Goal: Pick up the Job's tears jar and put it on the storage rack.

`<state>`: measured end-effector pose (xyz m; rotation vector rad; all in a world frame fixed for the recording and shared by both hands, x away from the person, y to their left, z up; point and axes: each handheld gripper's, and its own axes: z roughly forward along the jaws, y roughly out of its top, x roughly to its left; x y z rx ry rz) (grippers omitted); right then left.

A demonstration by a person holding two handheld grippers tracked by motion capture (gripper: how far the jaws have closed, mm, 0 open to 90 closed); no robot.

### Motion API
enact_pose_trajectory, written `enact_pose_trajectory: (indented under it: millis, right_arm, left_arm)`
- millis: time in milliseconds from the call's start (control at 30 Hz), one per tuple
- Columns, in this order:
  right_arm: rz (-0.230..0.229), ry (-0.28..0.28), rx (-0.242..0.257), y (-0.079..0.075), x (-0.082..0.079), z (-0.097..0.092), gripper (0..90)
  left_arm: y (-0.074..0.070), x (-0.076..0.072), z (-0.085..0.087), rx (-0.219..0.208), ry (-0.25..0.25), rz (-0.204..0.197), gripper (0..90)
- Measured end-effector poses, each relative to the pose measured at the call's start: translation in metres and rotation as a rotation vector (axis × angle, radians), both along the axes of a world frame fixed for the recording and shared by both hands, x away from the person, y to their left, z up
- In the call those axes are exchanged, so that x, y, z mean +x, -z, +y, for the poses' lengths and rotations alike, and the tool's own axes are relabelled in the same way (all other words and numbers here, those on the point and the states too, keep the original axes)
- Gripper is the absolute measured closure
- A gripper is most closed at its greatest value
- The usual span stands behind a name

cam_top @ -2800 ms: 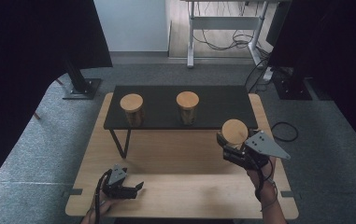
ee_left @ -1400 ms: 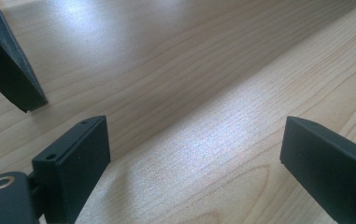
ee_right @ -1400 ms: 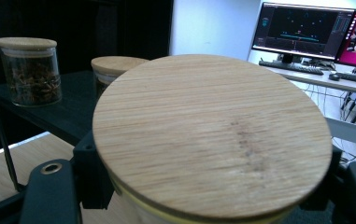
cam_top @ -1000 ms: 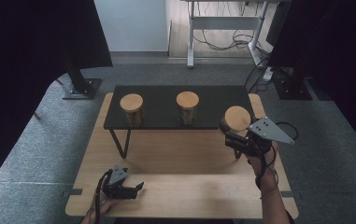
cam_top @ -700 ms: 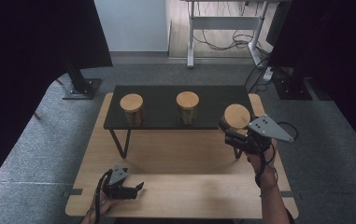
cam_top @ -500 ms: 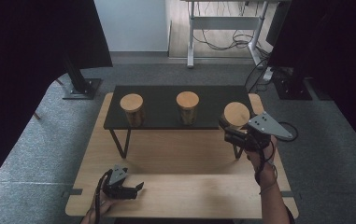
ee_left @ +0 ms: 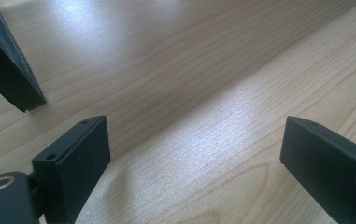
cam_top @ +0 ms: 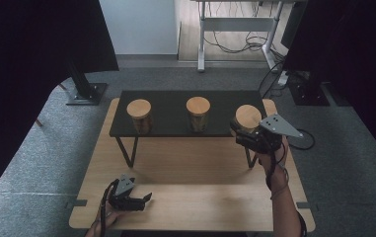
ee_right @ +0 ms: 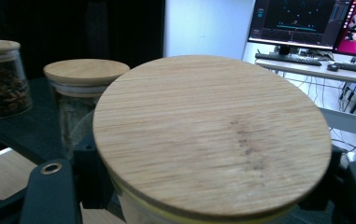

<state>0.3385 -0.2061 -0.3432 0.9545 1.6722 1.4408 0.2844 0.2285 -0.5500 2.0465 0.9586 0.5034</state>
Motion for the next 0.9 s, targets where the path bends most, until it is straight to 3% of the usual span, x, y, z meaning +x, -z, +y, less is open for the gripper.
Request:
enact_pose_trajectory:
  millis: [600,900]
  right_arm:
    - [0.03,0.044,0.025,0.007,0.023,-0.001,24.7]
    - [0.042,0.078,-0.014,0.011,0.031,0.009,24.7]
  left_arm:
    - [0.0,0.0,-0.001,0.008,0.003,0.001,8.0]
    - [0.0,0.0,-0.001,0.008,0.005,-0.001,7.9]
